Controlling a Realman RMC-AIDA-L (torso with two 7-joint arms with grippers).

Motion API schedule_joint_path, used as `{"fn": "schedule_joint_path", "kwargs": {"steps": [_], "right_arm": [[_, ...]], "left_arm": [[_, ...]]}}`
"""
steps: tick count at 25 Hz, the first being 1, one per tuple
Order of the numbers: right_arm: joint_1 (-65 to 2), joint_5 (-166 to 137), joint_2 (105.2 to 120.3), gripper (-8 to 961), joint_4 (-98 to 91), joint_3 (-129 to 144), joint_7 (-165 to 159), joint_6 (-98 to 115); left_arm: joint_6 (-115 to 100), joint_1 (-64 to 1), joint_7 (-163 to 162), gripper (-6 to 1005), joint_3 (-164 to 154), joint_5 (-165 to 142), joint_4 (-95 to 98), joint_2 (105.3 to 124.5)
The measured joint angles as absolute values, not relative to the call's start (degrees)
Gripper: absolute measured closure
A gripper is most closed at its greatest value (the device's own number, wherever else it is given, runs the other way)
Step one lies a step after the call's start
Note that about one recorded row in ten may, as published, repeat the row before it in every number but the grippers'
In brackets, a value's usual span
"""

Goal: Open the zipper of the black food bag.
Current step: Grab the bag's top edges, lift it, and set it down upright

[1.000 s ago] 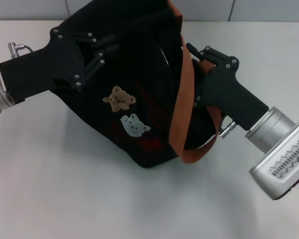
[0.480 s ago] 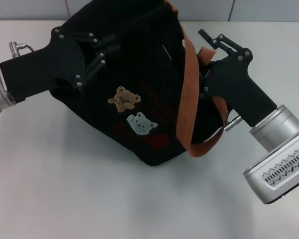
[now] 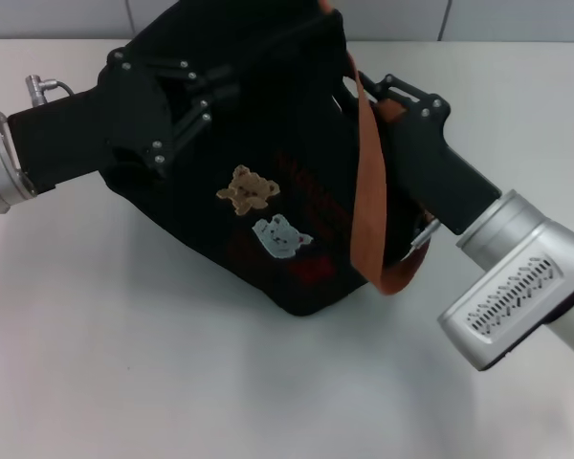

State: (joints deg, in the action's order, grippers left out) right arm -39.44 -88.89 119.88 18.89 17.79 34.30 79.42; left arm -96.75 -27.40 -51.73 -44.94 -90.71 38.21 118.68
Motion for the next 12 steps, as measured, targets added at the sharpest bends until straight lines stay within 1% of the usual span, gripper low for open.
{"fn": "schedule_joint_path", "kwargs": {"steps": [12], "right_arm": [[-40.03, -94.08, 119.88, 558, 20.70, 12.60, 34.40, 80.43]], "left_arm": [[-97.04, -27.62, -51.93, 905, -46.22, -90.68, 38.10, 118.74]]}}
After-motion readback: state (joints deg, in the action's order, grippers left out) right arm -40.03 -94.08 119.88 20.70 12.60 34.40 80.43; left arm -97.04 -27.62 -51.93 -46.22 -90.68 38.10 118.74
